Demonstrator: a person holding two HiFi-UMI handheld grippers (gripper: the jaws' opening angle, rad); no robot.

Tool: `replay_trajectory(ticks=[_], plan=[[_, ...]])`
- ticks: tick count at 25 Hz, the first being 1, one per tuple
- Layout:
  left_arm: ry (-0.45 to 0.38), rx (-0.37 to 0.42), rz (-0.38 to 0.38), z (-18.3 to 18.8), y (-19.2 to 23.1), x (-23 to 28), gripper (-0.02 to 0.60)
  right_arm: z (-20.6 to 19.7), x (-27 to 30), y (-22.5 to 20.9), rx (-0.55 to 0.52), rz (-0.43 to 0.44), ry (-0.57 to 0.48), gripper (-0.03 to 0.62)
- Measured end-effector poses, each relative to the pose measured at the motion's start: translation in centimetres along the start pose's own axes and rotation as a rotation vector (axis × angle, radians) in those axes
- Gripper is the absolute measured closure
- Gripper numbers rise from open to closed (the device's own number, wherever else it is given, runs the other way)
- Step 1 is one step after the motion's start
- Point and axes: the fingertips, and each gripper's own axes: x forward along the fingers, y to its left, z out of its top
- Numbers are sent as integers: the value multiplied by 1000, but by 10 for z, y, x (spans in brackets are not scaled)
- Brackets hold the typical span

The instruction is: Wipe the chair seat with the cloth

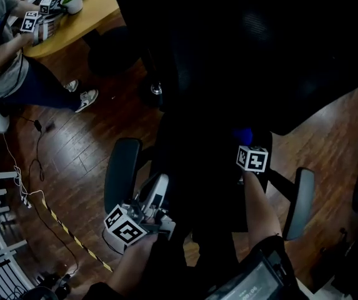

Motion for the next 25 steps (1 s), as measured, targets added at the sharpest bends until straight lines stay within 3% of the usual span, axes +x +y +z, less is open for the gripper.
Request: replay_trajectory(ticks=[7,17,20,25], plan=[[11,11,15,-2,4,7,588,-9,-41,-71,57,-101,-21,520],[40,25,15,-12,14,16,588,-6,-47,-81,95,-102,-63,520],[42,25,15,-10,15,15,588,7,-44,-34,71,-35,-104,520],[47,28,26,-4,17,14,588,28,-13,132,-14,237,-112,520]])
